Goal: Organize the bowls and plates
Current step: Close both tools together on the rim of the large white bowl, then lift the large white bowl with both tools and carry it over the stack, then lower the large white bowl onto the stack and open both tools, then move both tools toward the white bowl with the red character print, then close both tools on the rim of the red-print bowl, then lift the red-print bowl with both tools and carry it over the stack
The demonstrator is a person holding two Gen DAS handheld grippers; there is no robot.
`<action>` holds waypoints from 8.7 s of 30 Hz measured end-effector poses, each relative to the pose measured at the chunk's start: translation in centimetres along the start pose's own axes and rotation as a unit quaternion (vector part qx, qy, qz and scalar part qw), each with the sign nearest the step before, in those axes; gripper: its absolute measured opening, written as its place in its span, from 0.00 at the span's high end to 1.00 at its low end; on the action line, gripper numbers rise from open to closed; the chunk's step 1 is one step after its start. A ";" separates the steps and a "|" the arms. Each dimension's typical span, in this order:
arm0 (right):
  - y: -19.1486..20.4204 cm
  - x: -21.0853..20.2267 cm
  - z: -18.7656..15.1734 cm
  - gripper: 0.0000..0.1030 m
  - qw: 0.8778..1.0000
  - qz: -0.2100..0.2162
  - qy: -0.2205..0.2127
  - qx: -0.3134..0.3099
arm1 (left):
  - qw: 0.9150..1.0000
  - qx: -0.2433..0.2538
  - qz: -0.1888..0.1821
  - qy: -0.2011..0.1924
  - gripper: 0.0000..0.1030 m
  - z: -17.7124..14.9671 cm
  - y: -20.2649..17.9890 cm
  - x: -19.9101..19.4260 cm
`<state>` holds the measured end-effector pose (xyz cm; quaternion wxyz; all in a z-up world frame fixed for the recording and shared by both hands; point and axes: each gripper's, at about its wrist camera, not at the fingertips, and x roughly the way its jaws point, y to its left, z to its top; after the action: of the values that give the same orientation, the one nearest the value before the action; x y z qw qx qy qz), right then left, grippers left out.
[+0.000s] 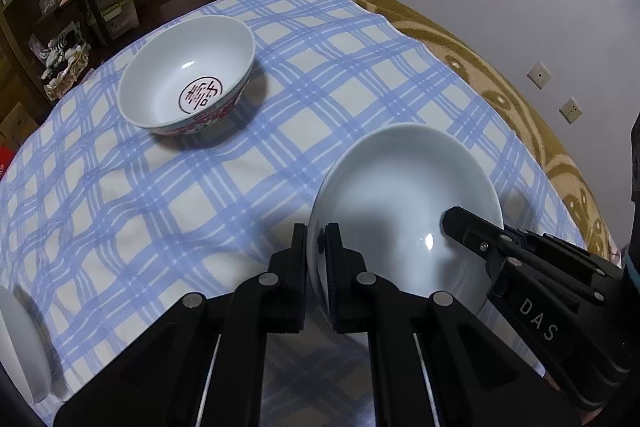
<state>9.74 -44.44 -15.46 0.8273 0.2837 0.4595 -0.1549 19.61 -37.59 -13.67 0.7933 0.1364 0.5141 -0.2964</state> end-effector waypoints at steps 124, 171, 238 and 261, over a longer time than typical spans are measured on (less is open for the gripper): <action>36.1 4.3 -14.6 0.92 0.958 0.106 0.027 -0.265 | 0.960 -0.260 0.077 -0.066 0.91 -18.4 35.9 -12.8; 27.3 -4.3 -5.3 0.10 0.982 0.045 -0.058 -0.173 | 0.974 -0.188 0.084 -0.096 0.15 -13.7 31.5 -17.8; 12.4 9.6 10.8 0.84 0.994 0.028 0.007 -0.106 | 0.995 -0.100 0.008 -0.002 0.91 7.9 16.6 4.7; 17.3 3.0 6.3 0.93 0.987 0.011 -0.019 -0.162 | 0.994 -0.110 0.018 -0.014 0.91 3.7 17.5 -3.6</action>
<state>24.52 -34.57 -9.75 0.8725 0.1478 0.4596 -0.0747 31.99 -24.57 -10.39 0.8160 0.0532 0.5295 -0.2256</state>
